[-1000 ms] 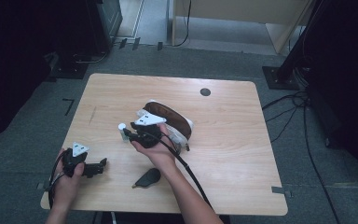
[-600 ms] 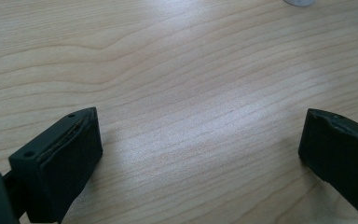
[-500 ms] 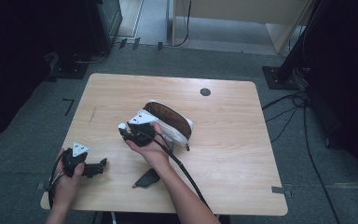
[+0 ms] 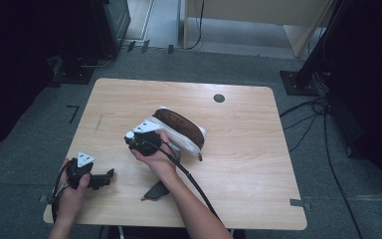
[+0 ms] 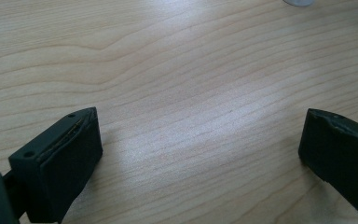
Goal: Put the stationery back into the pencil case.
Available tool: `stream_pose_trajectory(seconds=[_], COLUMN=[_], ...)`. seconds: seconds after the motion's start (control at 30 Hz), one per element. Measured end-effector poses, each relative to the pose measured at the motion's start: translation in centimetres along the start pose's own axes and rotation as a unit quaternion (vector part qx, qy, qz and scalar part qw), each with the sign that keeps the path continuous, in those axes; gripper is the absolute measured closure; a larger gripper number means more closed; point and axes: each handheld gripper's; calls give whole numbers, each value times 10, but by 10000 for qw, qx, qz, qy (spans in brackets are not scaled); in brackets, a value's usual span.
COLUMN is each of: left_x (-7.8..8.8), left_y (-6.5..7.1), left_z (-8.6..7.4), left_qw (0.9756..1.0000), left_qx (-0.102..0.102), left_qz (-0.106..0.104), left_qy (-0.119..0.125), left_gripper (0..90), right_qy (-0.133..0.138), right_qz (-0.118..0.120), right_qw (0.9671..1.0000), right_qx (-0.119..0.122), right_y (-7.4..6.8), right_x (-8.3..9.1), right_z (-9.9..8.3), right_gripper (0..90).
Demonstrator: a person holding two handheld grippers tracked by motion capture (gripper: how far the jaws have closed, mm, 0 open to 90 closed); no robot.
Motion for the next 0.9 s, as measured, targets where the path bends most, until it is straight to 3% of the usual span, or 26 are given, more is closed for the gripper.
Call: stream_pose_trajectory(seconds=[0.27,0.43,0.9], left_x=[0,0,0], left_y=[0,0,0], left_z=[0,0,0], left_qw=[10000,10000,10000], left_qx=[5,7,7], left_qz=[1,0,3], left_qy=[4,3,7], left_gripper=[0,0,0], right_qy=[-19,-13,287], right_qz=[-96,-87,-50], right_qw=[9996,9995,9992], right_qx=[266,303,272], right_y=[-3,-3,-2], right_x=[0,3,37], right_z=[-1,0,18], right_gripper=[654,655,655])
Point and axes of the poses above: each handheld gripper's, and its own axes: x roughly backward along the jaws, z roughly out of its top, y roughly to its right, and after that the axes turned 2 degrees about -y, right-handed
